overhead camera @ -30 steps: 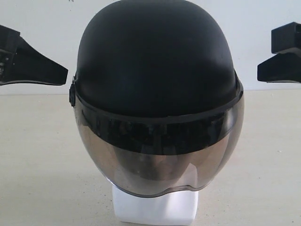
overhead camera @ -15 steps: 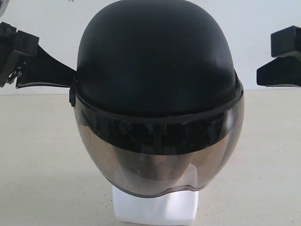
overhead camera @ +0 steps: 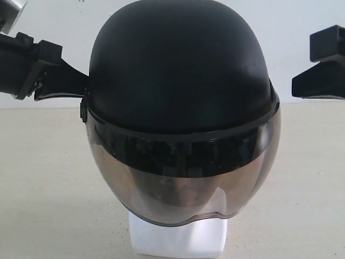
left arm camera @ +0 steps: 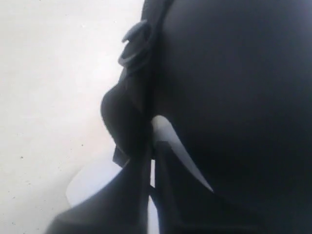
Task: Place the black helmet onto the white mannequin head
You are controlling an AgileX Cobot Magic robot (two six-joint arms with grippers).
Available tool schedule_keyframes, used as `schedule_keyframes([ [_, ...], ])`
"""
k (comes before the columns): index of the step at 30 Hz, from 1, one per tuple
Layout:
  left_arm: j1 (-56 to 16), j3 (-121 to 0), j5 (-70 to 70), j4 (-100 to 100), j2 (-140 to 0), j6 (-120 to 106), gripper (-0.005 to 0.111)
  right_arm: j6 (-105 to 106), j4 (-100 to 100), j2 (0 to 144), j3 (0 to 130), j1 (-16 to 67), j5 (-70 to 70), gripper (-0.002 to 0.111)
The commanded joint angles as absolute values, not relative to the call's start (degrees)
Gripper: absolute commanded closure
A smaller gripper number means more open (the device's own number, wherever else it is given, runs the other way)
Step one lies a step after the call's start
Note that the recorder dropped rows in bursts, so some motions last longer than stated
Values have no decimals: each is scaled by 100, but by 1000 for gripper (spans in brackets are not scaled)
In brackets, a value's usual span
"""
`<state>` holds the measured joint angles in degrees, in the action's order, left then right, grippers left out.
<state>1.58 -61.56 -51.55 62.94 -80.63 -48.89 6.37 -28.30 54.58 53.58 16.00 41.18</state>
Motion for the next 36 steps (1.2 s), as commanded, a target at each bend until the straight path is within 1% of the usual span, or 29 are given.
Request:
schedule_keyframes([
  [1,142,-6257,-5137,6418,-8287,-4954,102,699,-3022,5438,5362,1596,4189,108],
  [10,142,-6764,-5297,6418,-8444,-4926,102,739,-3127,5438,5362,1596,4561,108],
  [18,142,-6826,-5400,6363,-8444,-4885,102,1097,-3689,5438,5362,1596,4721,108],
  [24,237,-6938,-6423,6301,-8247,-4710,102,1281,-3757,5438,5362,1596,4919,108],
  [31,277,-6938,-6262,5306,-7386,-3999,102,739,-2817,5370,5392,1596,4449,108],
  [36,265,-6927,-6373,5251,-7098,-3817,102,353,-2235,5486,5392,1596,3838,108],
])
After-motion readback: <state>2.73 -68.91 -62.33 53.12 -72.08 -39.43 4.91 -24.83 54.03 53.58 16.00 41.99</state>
